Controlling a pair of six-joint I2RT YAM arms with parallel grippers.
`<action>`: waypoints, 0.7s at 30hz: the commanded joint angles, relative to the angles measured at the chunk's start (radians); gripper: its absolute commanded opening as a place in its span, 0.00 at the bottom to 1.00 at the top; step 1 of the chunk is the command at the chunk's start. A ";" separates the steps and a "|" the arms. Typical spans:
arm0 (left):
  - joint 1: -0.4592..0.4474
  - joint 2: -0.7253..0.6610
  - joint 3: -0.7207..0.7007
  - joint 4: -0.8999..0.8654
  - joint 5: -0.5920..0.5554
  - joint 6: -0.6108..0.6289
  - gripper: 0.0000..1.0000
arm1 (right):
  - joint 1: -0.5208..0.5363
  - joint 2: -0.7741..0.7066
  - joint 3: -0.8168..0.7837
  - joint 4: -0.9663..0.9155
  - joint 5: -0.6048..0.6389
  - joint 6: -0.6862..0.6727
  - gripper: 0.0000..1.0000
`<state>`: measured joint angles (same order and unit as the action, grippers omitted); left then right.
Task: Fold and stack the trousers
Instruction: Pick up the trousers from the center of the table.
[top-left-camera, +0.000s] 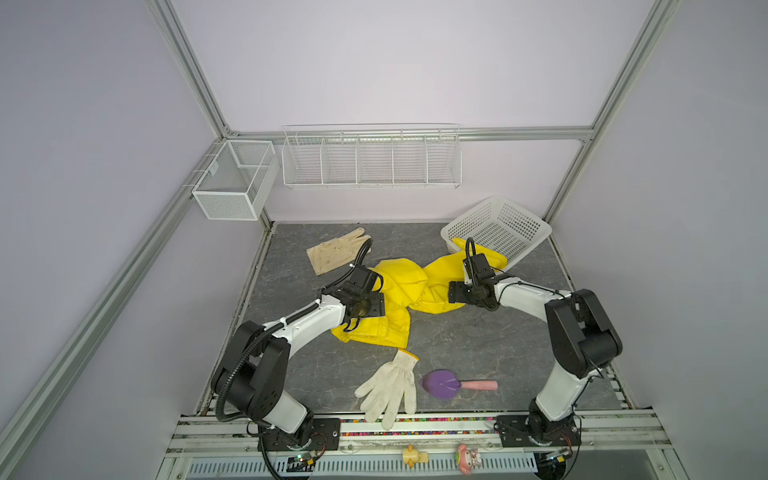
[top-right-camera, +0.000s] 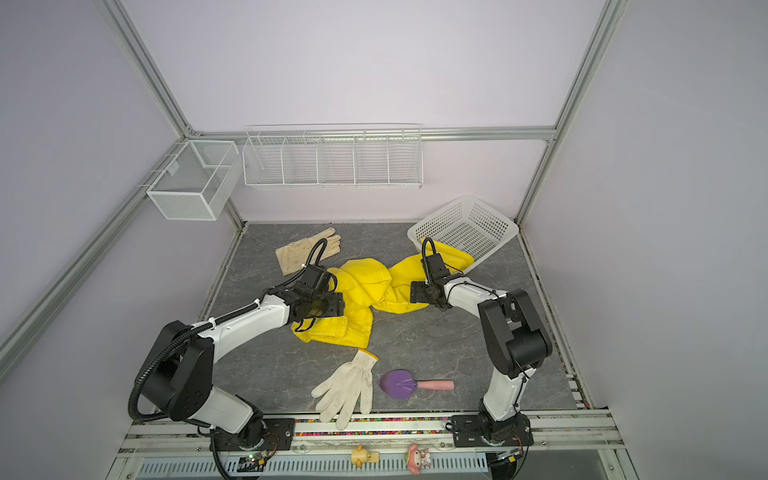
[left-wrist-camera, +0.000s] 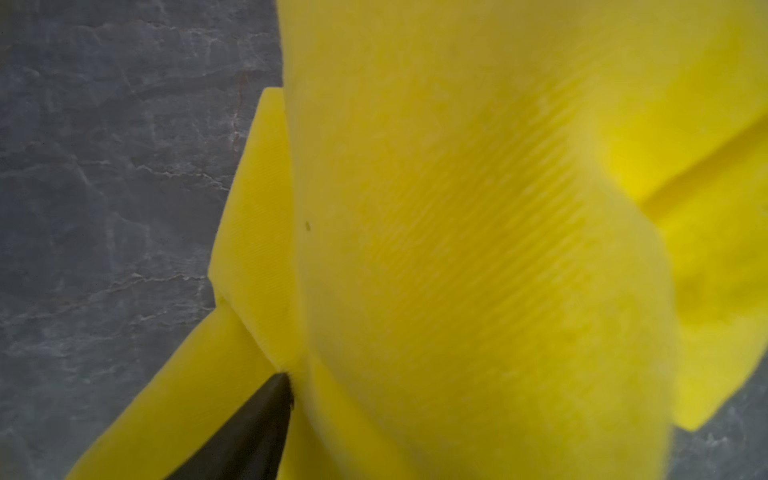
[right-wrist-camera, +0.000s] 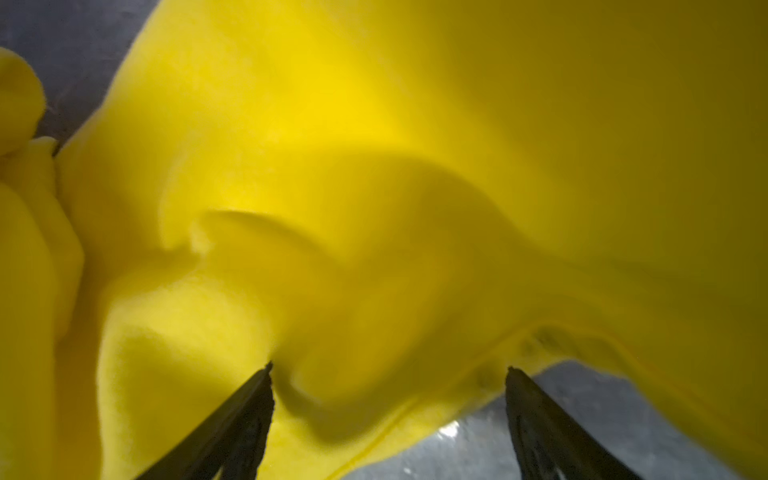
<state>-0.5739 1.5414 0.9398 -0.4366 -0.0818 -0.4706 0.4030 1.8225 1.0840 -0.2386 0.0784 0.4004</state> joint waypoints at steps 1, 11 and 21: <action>0.000 -0.016 0.019 -0.051 -0.033 -0.011 0.66 | 0.042 0.064 0.060 0.004 0.060 -0.032 0.88; 0.026 -0.069 0.031 -0.119 -0.052 -0.007 0.41 | 0.110 0.172 0.048 0.038 0.038 -0.039 0.73; 0.129 -0.156 0.080 -0.184 -0.028 0.061 0.26 | 0.168 0.112 0.120 0.071 -0.149 -0.052 0.07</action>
<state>-0.4713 1.4128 0.9794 -0.5781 -0.1047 -0.4458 0.5400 1.9427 1.1721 -0.1448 0.0502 0.3492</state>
